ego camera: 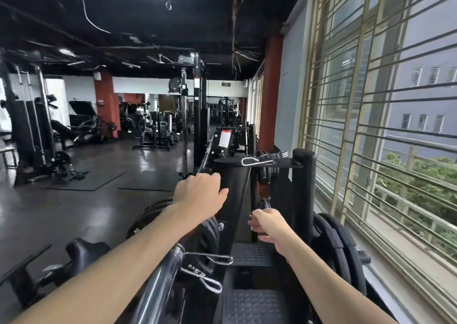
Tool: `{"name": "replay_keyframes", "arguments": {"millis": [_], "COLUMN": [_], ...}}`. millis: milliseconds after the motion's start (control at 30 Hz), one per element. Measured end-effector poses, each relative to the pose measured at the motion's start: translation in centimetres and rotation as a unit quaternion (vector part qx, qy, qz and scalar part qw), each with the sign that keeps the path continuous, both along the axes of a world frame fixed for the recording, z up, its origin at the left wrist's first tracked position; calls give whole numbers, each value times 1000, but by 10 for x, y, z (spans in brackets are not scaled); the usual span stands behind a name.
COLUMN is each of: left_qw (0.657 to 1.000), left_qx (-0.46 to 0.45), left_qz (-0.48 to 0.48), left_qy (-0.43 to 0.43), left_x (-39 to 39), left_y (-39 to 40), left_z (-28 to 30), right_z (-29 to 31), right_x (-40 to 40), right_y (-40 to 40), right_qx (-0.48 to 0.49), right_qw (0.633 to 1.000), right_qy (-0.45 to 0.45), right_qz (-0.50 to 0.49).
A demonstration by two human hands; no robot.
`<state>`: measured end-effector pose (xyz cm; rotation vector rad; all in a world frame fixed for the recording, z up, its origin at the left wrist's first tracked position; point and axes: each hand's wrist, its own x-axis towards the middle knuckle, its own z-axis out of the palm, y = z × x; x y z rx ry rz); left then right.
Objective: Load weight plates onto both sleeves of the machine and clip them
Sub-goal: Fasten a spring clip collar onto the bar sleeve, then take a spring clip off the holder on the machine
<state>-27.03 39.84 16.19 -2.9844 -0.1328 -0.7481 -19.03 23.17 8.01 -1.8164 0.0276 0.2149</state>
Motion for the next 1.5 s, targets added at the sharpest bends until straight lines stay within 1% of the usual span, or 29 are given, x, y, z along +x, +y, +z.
{"name": "replay_keyframes", "arguments": {"millis": [67, 167, 233, 333, 400, 467, 600, 767, 867, 967, 1067, 1167, 1233, 1367, 1433, 1500], "left_qw": [999, 998, 999, 998, 997, 998, 999, 993, 993, 993, 992, 982, 972, 935, 915, 885], "left_qx": [2, -7, -1, 55, 70, 64, 53, 76, 61, -4, -59, -148, -205, -340, -391, -454], "left_qz": [-18, -16, -5, 11, 9, 1, -11, 6, 15, 17, 15, 19, 10, -27, -51, -67], "left_qy": [-32, -65, -49, 14, -2, -19, -7, -86, -102, -113, -111, -112, -110, -91, -81, -83], "left_x": [32, 93, 125, 149, 156, 163, 165, 152, 129, 94, 56, 3, -33, -120, -156, -194], "left_y": [-24, -52, -63, -72, -73, -71, -65, -55, -44, -31, -13, 28, 57, 127, 162, 197], "left_z": [11, 27, 34, 37, 35, 31, 30, 21, 24, 25, 20, 13, 11, -1, -13, -26], "right_z": [4, 10, 15, 18, 16, 12, 2, 7, 20, 33, 47, 69, 85, 99, 101, 102], "right_x": [16, 48, 69, 91, 101, 108, 112, 101, 81, 53, 24, -14, -41, -112, -147, -183], "right_y": [-13, -36, -49, -58, -61, -63, -61, -49, -30, -2, 28, 66, 91, 162, 200, 242], "right_qx": [18, 40, 48, 50, 54, 53, 45, 46, 68, 116, 189, 289, 340, 390, 391, 377], "right_qw": [1000, 999, 999, 998, 997, 996, 995, 995, 994, 989, 977, 950, 929, 903, 898, 897], "right_qy": [5, 9, 8, 20, 26, 33, 38, 17, -4, -8, -29, -31, -23, -41, -53, -56], "right_qz": [8, 16, 16, 37, 53, 67, 79, 83, 87, 93, 98, 110, 140, 176, 195, 224]}}
